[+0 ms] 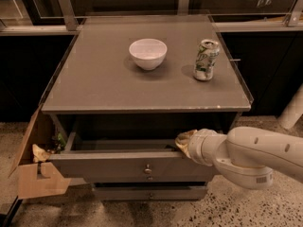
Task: Open top drawer
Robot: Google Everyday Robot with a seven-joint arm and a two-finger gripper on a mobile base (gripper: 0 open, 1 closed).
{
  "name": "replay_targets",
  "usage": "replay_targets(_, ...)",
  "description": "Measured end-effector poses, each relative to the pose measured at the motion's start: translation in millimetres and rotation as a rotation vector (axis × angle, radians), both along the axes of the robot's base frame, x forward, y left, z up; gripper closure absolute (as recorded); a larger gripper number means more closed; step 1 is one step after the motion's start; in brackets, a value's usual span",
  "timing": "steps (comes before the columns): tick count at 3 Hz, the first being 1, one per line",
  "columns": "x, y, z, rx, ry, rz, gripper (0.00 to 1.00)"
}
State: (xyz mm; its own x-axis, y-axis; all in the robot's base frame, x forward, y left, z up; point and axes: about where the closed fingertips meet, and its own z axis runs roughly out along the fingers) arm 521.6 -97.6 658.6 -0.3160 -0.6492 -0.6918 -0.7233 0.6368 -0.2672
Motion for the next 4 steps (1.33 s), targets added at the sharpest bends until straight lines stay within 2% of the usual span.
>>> replay_targets(2,3.4,-4.2,-4.2,-0.037,0.004,-0.013,1.00)
replay_targets(4,-4.7,-6.3,-17.0,-0.056,0.044,-0.003,1.00)
